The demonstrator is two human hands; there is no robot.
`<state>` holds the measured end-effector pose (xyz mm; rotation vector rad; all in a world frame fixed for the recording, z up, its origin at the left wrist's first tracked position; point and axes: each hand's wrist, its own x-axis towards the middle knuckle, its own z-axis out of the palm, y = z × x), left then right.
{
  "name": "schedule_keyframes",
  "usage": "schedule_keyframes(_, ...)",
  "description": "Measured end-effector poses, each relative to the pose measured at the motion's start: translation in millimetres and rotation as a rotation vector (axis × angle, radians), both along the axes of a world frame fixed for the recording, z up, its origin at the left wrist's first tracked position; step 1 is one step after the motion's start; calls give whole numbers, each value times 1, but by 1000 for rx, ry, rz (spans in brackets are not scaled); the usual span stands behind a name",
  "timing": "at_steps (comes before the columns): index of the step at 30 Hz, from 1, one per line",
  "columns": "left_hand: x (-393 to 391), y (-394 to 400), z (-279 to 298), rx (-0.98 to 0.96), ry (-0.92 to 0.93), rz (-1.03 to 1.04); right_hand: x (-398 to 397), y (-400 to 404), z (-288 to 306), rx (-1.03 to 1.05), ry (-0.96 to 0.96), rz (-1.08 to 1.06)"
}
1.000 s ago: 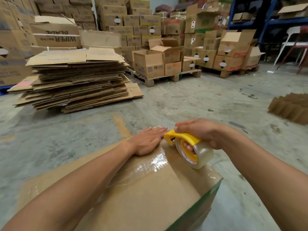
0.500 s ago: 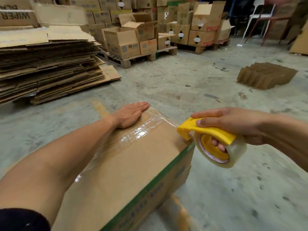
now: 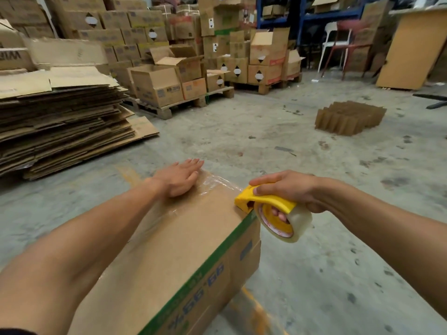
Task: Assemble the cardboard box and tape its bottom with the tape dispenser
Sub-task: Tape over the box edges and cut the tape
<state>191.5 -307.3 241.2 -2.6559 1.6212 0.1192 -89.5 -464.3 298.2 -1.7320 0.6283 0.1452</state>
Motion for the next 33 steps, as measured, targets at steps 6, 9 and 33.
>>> schedule_keyframes(6,-81,-17,-19,-100,201,-299,-1,-5,-8,35,-34,3)
schedule_keyframes(9,-91,-20,-36,-116,226,-292,-1,-9,-10,55,-32,2)
schedule_keyframes(33,-109,-21,-26,-48,110,-214,-87,-50,-56,146,-67,97)
